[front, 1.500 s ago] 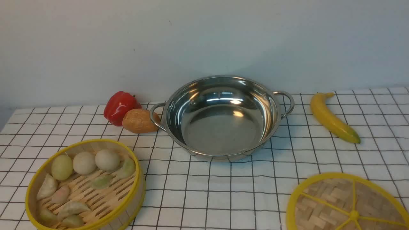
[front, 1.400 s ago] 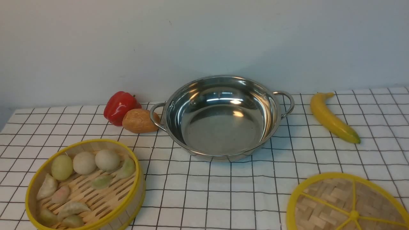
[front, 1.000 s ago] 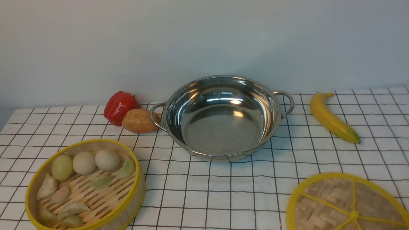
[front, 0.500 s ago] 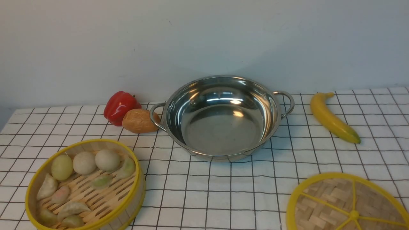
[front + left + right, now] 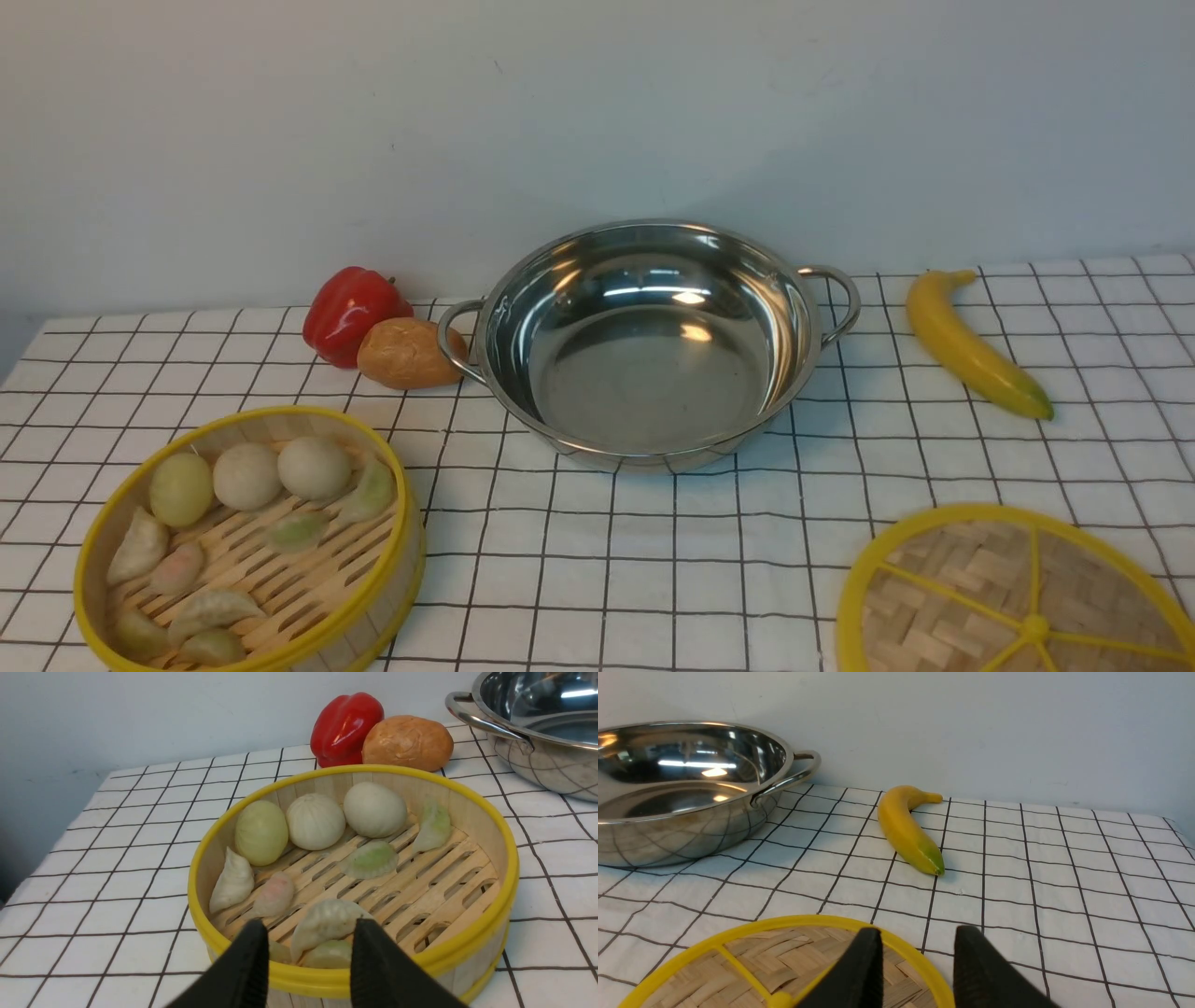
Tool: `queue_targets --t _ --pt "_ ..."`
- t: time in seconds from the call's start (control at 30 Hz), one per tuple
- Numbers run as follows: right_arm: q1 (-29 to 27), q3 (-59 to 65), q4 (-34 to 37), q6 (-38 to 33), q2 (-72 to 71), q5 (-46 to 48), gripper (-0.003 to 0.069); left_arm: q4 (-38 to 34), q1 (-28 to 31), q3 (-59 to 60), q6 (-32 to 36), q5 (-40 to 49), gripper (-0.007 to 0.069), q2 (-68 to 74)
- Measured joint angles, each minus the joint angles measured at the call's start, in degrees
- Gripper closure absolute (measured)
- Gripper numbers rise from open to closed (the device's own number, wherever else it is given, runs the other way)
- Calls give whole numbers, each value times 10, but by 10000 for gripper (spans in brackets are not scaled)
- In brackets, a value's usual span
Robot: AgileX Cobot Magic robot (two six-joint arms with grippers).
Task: Place the steamer in the pot on the white tablecloth, and put the lid on the steamer.
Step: 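Grasp the rim of the steamer basket holding the buns with the left gripper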
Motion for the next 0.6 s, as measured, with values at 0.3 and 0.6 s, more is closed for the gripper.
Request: queue_targets --t 0.3,0.6 --pt "0 0 0 0 0 0 417 -78 0 0 -17 -150 382 -1" --pt "0 0 0 0 0 0 417 -181 0 -3 -102 -253 382 0"
